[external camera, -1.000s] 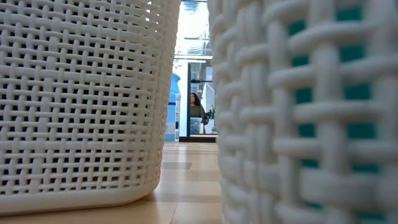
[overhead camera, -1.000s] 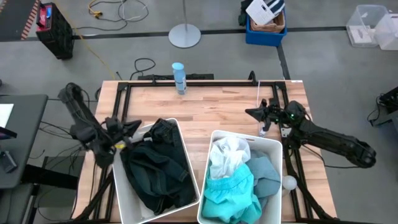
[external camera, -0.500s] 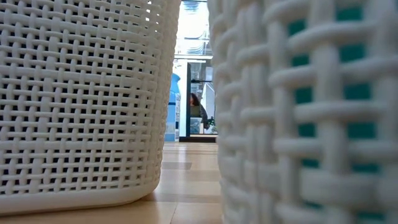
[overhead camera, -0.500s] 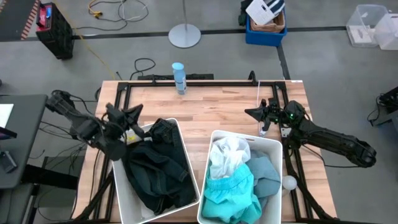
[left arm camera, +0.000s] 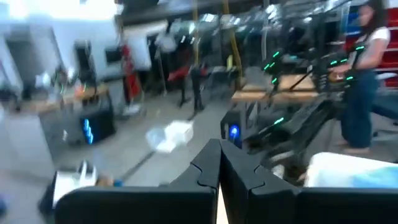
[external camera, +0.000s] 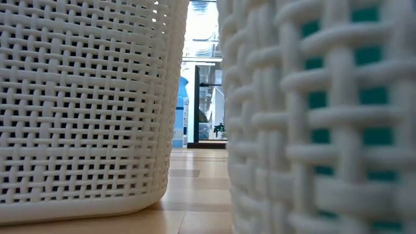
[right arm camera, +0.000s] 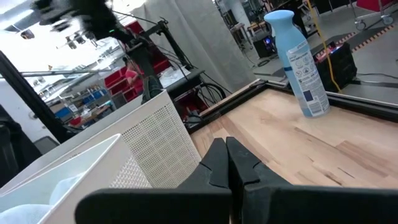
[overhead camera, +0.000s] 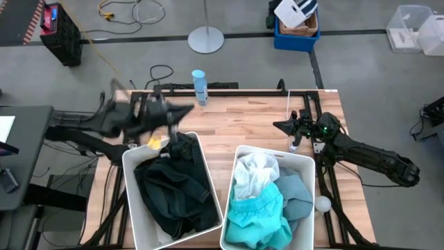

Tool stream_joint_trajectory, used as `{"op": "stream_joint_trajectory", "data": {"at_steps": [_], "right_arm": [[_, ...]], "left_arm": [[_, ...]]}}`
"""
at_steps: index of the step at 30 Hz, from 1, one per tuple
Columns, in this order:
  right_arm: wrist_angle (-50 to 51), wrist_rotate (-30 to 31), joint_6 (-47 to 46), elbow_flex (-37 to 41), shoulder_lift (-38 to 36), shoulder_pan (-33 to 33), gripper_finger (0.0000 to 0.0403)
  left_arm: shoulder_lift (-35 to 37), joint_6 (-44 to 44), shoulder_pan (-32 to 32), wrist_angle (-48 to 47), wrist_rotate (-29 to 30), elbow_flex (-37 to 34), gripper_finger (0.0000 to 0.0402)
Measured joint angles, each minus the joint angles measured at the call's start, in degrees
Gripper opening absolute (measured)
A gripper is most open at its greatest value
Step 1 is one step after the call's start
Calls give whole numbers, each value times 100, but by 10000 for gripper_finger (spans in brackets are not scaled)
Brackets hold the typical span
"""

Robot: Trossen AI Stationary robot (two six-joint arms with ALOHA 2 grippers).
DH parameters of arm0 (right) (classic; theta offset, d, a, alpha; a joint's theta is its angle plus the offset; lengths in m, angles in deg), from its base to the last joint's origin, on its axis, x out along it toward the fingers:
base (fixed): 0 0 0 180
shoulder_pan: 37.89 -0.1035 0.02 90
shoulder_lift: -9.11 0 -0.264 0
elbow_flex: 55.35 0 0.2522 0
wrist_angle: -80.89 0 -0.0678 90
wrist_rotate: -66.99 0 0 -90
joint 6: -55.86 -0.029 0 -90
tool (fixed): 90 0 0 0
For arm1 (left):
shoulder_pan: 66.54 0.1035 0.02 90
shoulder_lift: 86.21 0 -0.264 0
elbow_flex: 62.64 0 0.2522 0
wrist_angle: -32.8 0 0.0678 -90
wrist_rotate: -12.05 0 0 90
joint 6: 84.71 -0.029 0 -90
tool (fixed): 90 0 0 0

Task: Sort clothes
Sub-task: Return to Home Position

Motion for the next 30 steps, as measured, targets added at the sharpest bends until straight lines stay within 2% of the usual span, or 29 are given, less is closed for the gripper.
{"op": "stream_joint_trajectory", "data": {"at_steps": [5,7,10,14,17,22,30], "right_arm": [[-1,1,148,0,-3,0,1],[-2,1,302,0,-5,0,1],[-13,0,464,0,-5,0,1],[-126,-103,605,0,-5,0,1],[-199,-261,616,0,-7,0,1],[-190,-473,610,0,-16,-1,1],[-240,-470,495,0,-419,-44,1]], "left_arm": [[235,857,1909,-323,-2529,-481,0],[372,993,2545,-371,-3118,-795,0],[720,1289,3246,-156,-3569,-1391,0],[1655,1539,3643,112,-3622,-2249,0],[2421,1614,3690,-100,-3297,-2778,0],[3564,1716,3675,-981,-2691,-3307,0],[4949,2116,3675,-1370,-2386,-3996,0]]}}
